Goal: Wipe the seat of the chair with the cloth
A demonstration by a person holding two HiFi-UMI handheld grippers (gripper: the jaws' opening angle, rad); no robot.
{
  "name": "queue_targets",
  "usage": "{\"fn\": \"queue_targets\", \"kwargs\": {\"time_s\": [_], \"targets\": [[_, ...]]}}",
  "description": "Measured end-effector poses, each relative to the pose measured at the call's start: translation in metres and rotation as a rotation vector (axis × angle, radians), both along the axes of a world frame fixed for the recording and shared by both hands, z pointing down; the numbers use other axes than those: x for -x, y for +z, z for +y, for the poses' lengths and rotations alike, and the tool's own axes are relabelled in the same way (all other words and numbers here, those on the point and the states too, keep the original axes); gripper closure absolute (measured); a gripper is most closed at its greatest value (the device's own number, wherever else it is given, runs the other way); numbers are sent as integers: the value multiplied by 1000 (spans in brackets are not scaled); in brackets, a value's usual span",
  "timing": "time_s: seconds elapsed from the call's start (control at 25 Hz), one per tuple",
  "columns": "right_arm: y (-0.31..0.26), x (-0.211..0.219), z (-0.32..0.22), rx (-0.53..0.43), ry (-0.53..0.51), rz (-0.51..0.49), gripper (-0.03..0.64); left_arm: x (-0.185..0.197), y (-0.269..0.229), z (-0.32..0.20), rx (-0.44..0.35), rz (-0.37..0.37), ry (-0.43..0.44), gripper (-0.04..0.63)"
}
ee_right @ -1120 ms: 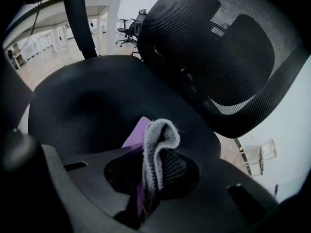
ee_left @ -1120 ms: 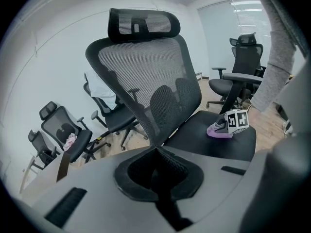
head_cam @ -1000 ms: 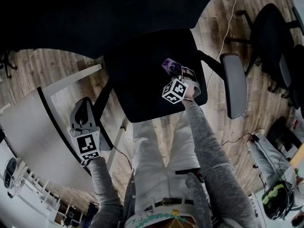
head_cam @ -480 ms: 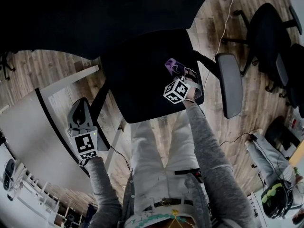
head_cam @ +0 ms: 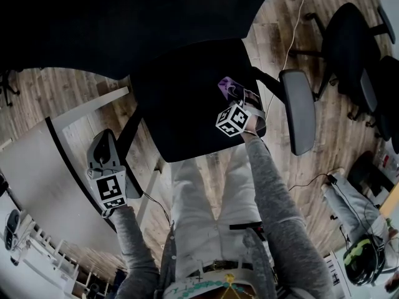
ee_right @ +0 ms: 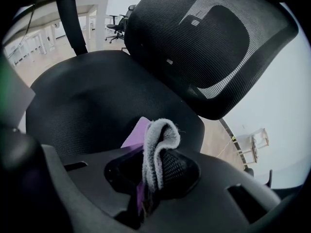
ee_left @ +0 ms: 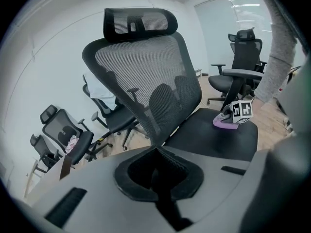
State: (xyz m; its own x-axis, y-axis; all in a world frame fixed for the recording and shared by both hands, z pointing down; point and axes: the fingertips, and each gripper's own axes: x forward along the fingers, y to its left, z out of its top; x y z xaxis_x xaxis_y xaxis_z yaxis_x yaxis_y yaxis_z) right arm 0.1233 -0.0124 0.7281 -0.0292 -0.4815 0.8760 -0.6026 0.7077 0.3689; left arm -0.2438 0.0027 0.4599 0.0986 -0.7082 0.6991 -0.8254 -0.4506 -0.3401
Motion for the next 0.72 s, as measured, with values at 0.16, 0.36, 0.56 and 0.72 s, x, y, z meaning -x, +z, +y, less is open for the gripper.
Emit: {"fn": "queue_targets", "kwargs": {"time_s": [0.16,0.36,0.56,0.72], "targets": [[-2,-8,0,-9,28,14,566,0,0,-1,2,0,0,597],[-5,-20,0,-22,54,25,566,0,0,0,2,-6,-1,597],[-8,-33,-1,-30,112,38,566,2,2,0,2,-4,0,597],[-10,-45,1,-32,134,46,566,1,2,0,4,-14,1,597]]}}
